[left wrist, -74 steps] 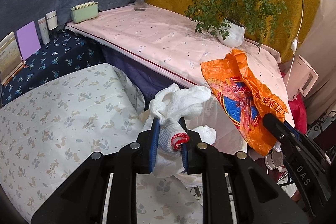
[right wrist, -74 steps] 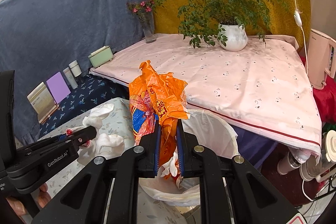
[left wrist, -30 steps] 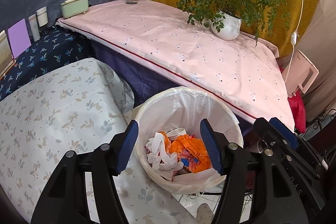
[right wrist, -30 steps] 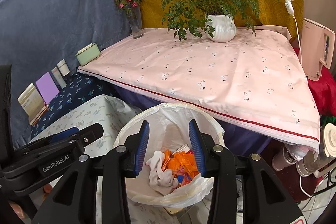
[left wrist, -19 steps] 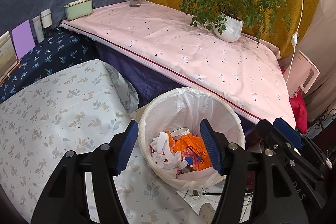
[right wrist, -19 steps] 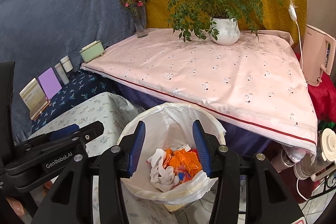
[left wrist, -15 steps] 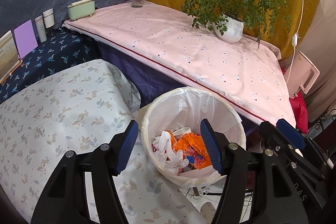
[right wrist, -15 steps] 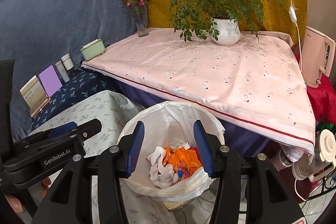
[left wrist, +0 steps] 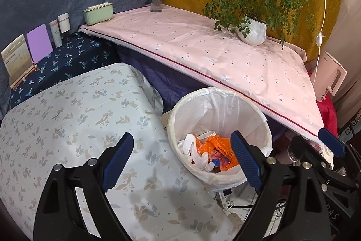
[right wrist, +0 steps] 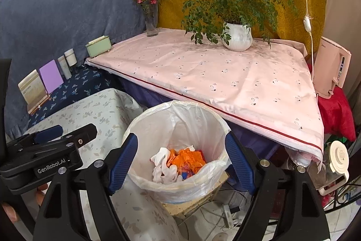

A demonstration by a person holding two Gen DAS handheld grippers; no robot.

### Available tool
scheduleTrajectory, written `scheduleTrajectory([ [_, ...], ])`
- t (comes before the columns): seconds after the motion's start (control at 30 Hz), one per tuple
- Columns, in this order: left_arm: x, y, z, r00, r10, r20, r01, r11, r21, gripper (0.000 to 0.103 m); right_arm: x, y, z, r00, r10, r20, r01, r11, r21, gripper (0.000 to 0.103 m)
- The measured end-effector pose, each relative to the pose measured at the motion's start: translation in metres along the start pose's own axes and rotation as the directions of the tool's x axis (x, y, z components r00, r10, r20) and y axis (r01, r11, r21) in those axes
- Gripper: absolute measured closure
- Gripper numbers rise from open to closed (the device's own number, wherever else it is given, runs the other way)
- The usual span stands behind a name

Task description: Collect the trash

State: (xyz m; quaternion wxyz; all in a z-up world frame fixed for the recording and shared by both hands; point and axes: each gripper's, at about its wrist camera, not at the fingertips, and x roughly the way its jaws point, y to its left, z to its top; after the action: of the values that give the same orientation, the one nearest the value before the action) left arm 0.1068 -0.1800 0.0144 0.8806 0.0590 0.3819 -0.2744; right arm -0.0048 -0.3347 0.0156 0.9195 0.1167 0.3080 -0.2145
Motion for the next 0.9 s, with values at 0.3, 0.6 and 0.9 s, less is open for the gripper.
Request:
scheduleTrajectory([
  [0.3, -0.006, 0.018, -0.023, 0.999, 0.051, -0.009, -0.051, 0.998, -0.028, 0.012, -0.004, 0.005, -0.022, 0.997, -0.001, -0.075, -0.003, 0.999, -0.053, 0.015],
  [0.6, -0.009, 0.026, -0.040, 0.996, 0.083, -0.021, -0.083, 0.996, -0.029, 0.011, -0.003, 0.008, -0.041, 0.996, -0.017, -0.088, 0.012, 0.998, -0.063, 0.007],
  [0.9, -0.005, 0.023, -0.055, 0.993, 0.115, -0.037, -0.115, 0.993, -0.012, 0.011, -0.004, 0.009, -0.046, 0.995, -0.030, -0.094, 0.023, 0.997, -0.075, 0.007],
])
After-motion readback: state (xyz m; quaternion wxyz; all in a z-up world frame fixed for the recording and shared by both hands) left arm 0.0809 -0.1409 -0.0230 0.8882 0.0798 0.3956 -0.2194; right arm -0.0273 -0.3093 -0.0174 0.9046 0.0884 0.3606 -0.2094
